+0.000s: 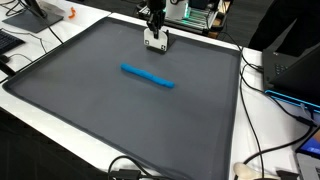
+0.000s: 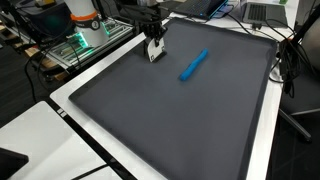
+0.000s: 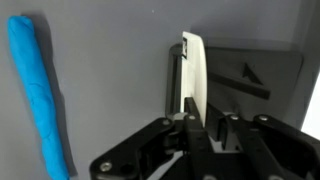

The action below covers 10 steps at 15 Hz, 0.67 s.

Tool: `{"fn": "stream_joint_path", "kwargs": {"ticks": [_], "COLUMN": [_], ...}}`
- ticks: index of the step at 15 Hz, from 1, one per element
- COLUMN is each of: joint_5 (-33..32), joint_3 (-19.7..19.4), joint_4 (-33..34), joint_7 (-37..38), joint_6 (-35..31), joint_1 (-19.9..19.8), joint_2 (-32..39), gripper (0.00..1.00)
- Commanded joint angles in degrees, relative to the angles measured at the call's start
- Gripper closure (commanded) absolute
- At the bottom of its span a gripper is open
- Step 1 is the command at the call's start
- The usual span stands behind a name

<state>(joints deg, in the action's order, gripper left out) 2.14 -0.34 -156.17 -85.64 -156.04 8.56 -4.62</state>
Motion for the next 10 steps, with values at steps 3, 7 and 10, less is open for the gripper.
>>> {"fn": "stream_joint_path", "kwargs": {"ticks": [3, 7, 10], "joint_5": [-2.18, -1.57, -1.53], "joint_3": [1.26, 2.26, 4.24], "joint_4": [2.29, 9.12, 15.76], "joint_7": [1.15, 4.12, 13.12], "joint_6": [8.64, 17.79, 24.25], "joint_1": [-0.61, 0.34, 0.64], "joint_2": [-7.10, -10.25, -9.50], "gripper": [0.98, 0.98, 0.98]}}
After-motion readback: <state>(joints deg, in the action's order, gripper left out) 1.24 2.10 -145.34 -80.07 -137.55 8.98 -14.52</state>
